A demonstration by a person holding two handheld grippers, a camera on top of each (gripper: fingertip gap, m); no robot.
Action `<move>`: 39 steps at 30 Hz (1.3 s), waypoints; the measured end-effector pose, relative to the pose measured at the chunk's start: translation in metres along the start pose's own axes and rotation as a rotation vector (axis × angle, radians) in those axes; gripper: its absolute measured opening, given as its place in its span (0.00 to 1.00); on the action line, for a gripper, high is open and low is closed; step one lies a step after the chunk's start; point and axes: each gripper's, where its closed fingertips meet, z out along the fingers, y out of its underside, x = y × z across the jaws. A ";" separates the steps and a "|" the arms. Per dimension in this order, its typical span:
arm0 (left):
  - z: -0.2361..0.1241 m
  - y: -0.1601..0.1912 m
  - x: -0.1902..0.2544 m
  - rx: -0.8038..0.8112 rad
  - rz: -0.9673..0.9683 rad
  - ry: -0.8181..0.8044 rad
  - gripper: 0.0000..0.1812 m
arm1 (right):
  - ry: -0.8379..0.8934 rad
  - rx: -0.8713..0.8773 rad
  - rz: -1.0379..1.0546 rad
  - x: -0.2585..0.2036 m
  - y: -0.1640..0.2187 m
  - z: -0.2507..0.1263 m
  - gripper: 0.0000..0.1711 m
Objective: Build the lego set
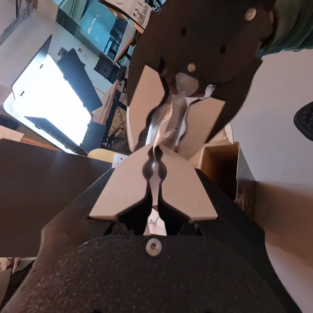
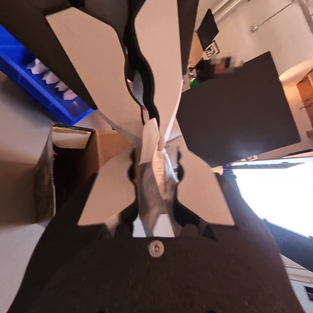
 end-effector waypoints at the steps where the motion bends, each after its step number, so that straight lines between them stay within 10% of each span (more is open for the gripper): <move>1: -0.001 -0.002 0.000 0.010 0.005 -0.007 0.01 | -0.004 0.015 -0.018 0.000 -0.002 -0.002 0.17; 11: -0.032 -0.015 -0.013 0.244 -0.194 -0.002 0.07 | -0.278 -0.031 0.093 0.003 -0.012 -0.027 0.14; 17: -0.024 0.051 -0.005 0.196 -0.348 0.082 0.13 | -0.508 -0.162 0.270 -0.008 0.019 -0.011 0.14; 24: 0.070 0.177 0.050 -0.123 -0.442 0.191 0.08 | -0.638 -0.245 0.388 -0.023 0.052 0.025 0.14; 39: 0.091 0.217 0.051 -0.161 -0.668 0.150 0.00 | -0.566 -0.226 0.494 -0.001 0.103 0.014 0.14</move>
